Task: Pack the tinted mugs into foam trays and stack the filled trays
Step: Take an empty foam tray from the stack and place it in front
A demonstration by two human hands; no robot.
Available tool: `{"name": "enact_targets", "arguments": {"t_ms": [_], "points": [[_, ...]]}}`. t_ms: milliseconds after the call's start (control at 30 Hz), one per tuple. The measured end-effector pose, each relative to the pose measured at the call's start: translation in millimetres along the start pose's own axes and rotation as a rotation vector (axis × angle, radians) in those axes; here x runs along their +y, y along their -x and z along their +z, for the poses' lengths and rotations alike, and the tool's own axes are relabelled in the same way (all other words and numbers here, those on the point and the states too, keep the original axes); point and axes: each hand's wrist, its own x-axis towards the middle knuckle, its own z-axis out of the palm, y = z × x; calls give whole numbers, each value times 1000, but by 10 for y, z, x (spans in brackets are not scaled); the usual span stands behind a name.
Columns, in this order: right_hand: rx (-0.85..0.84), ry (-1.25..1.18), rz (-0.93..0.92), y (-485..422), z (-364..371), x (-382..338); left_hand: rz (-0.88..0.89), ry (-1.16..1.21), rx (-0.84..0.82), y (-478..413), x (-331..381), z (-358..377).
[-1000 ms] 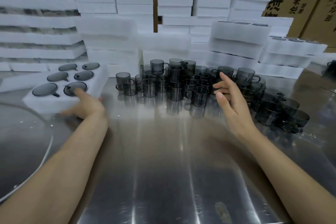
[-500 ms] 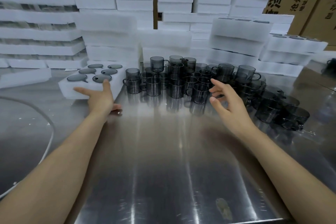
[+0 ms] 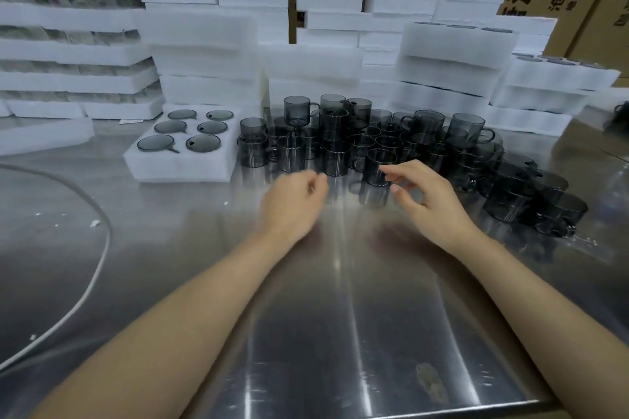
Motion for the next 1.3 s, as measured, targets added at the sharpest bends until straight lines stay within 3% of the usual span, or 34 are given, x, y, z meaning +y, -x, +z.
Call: {"name": "enact_targets", "arguments": {"t_ms": [67,200,333,600,800,933,1100,1233,1300], "points": [[12,10,-29,-9,37,-12,36,-131,-107,16,25,91],[128,141,-122,-225,115,-94,1,-163,-114,-85,-8,69],[191,286,-78,-886,172,-172,59,-240,-122,-90,-20,111],[-52,698,19,-2326,457,-111,81,-323,-129,-163,-92,173],[-248,845,100,-2837,717,113,49,-279,-140,-188,-129,192],[-236,806,150,-2808,876,262,35,-286,-150,-194,-132,200],[120,659,99,-2840,928,327,39,-267,-142,-185,-134,215],[-86,674,169,-2986,890,347,36,-244,-139,-189,-132,208],[-94,695,188,-3021,902,365,34,-242,-139,-189,-128,207]]}}
